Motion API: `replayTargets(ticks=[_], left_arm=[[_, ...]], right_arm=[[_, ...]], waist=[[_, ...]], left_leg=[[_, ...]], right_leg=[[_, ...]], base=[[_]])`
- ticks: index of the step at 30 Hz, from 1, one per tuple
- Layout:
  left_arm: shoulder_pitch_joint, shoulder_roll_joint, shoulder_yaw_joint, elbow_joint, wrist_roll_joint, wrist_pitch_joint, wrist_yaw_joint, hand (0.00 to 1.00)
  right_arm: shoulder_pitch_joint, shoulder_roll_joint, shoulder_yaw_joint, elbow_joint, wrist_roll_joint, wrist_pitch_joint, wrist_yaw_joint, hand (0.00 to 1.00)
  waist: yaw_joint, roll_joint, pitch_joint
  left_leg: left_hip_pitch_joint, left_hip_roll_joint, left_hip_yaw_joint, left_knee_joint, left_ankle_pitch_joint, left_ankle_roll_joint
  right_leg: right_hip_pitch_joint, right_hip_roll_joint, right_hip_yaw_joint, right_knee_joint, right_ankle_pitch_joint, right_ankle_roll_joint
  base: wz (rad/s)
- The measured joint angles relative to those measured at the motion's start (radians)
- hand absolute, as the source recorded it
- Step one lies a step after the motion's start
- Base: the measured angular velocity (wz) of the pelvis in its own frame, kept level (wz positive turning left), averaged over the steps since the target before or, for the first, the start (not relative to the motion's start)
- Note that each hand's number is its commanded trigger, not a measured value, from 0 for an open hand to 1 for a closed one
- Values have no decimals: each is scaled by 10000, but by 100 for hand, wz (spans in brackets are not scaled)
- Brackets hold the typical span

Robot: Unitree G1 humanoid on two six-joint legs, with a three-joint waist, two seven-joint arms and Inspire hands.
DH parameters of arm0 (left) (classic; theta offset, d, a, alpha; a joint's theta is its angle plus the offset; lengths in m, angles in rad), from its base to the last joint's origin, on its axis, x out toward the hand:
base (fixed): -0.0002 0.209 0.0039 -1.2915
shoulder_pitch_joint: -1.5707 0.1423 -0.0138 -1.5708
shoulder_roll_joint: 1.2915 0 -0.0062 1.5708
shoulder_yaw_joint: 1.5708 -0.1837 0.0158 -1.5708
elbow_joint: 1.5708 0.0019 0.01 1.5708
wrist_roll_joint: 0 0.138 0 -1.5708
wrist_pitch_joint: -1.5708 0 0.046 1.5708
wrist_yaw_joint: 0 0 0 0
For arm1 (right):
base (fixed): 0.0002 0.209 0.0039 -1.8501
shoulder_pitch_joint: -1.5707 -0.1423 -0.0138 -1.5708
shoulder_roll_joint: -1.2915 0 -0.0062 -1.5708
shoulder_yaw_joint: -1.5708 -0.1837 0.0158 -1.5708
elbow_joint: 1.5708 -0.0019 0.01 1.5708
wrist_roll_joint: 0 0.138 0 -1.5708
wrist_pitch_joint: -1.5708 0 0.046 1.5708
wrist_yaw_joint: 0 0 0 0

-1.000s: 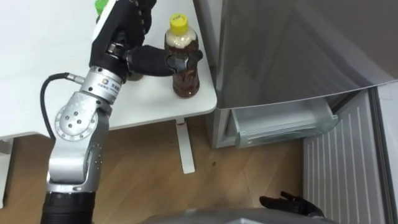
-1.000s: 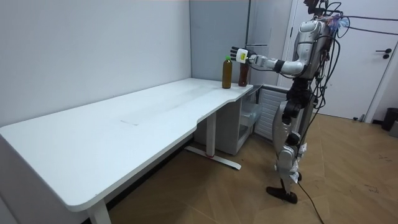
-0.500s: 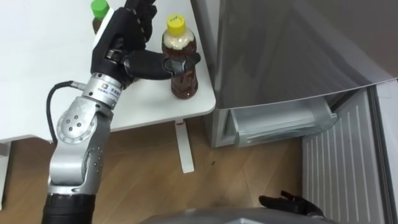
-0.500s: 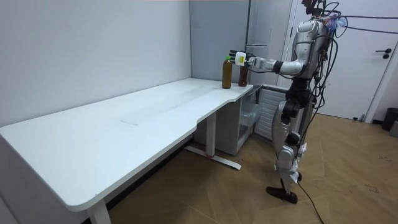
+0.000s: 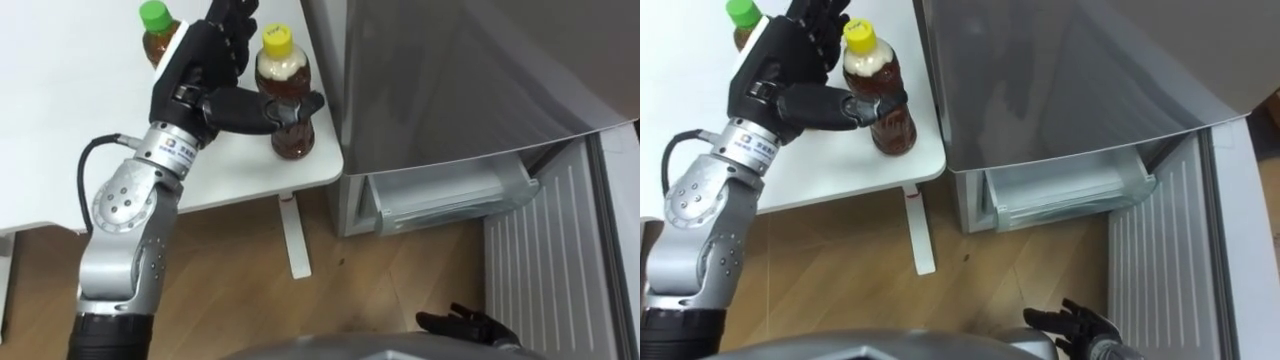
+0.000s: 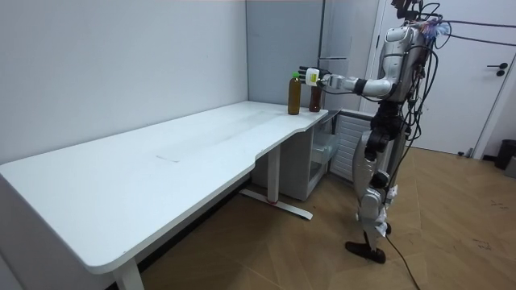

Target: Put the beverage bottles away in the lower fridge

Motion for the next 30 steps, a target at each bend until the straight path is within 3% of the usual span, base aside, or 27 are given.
replayTargets(ticks=[15,17,18,19,21,23,27,30], left_arm=[[-33,4,6,-1,17,228,-611,0],[-34,3,8,-1,17,308,-615,11],[-34,4,8,-1,16,362,-622,36],[-34,4,7,-1,16,376,-635,44],[-33,10,4,-1,15,376,-717,77],[-33,23,-26,1,15,376,-779,100],[-29,28,-271,60,3,374,-800,100],[-23,23,-562,304,3,380,-790,100]], right_arm=[[-11,-9,-115,-91,-87,230,19,0],[-18,-9,-131,-97,-181,254,26,0],[-27,-10,-132,-100,-252,287,32,0],[-53,-18,-131,-98,-271,305,33,0],[-80,-29,-111,-99,-272,323,31,0],[-102,-38,-100,-100,-295,323,22,0],[-118,-91,-104,-110,-311,311,10,0],[-116,-112,-106,-126,-309,295,11,0]], waist=[[-33,6,-17],[-36,12,-19],[-36,24,-22],[-38,40,-26],[-39,54,-19],[-39,76,-7],[-46,183,58],[-58,220,64]], left_leg=[[-148,13,10,68,0,0],[-151,13,9,68,0,0],[-160,13,9,69,0,0],[-179,13,8,68,0,0],[-177,13,7,68,0,0],[-151,13,6,70,0,0],[-107,12,7,62,0,0],[-103,14,11,62,0,0]], right_leg=[[-74,9,-11,-25,7,-10],[-74,9,-11,-30,7,-10],[-71,9,-14,-32,7,-11],[-49,8,-14,-30,10,-13],[-43,8,-22,-28,13,-16],[-19,8,-21,-30,14,-18],[2,9,-3,-23,14,-18],[-32,12,-2,-9,14,-18]], base=[[0],[0],[0],[0],[0],[0],[0],[0]])
